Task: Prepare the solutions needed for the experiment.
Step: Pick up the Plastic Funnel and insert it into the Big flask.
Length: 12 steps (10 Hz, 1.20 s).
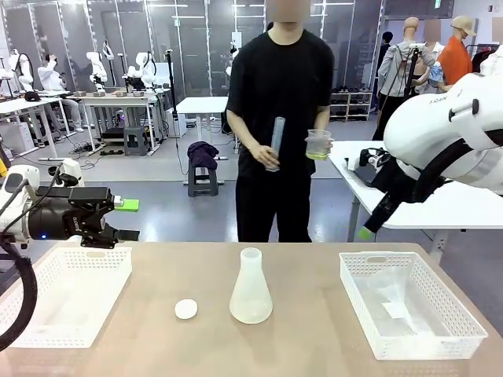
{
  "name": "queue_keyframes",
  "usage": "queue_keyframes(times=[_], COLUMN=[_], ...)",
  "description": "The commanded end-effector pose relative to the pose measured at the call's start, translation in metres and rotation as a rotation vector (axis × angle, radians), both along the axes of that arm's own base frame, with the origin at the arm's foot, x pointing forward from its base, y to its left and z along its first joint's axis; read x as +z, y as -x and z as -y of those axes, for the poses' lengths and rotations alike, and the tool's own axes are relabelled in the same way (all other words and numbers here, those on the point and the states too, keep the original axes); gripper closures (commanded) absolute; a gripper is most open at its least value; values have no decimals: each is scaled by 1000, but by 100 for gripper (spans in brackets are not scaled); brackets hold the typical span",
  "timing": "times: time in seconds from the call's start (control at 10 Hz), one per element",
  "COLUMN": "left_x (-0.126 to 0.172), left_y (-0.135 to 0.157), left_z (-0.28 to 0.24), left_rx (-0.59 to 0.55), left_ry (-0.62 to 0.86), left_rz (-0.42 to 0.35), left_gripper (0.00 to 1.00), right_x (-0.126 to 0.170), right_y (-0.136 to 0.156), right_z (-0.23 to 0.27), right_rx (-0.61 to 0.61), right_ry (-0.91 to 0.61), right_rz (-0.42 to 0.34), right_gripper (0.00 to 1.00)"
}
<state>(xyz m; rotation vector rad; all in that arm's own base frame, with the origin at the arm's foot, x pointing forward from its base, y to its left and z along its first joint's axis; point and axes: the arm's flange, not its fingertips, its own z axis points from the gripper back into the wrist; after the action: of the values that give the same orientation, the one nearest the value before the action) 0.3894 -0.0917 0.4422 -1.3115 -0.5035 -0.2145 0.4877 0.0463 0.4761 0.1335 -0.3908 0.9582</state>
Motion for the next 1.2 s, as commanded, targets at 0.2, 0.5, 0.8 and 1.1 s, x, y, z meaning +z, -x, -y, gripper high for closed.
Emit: queue_keyframes(times=[0.2, 0.5, 0.8, 1.1], left_x=[1, 1, 1, 1], left_y=[0, 0, 0, 0], left_z=[3, 3, 3, 3], left_rx=[8, 8, 8, 8], left_ry=[35, 35, 35, 35], left_rz=[-8, -8, -8, -8], left_gripper=[0, 0, 0, 0], right_x=[0, 0, -12, -22], right_y=[0, -1, -17, -34], right_z=[0, 4, 2, 10], right_rx=[0, 34, 372, 493], right_ry=[0, 16, 177, 277], right_rz=[0, -14, -7, -102], right_gripper=[0, 0, 0, 0])
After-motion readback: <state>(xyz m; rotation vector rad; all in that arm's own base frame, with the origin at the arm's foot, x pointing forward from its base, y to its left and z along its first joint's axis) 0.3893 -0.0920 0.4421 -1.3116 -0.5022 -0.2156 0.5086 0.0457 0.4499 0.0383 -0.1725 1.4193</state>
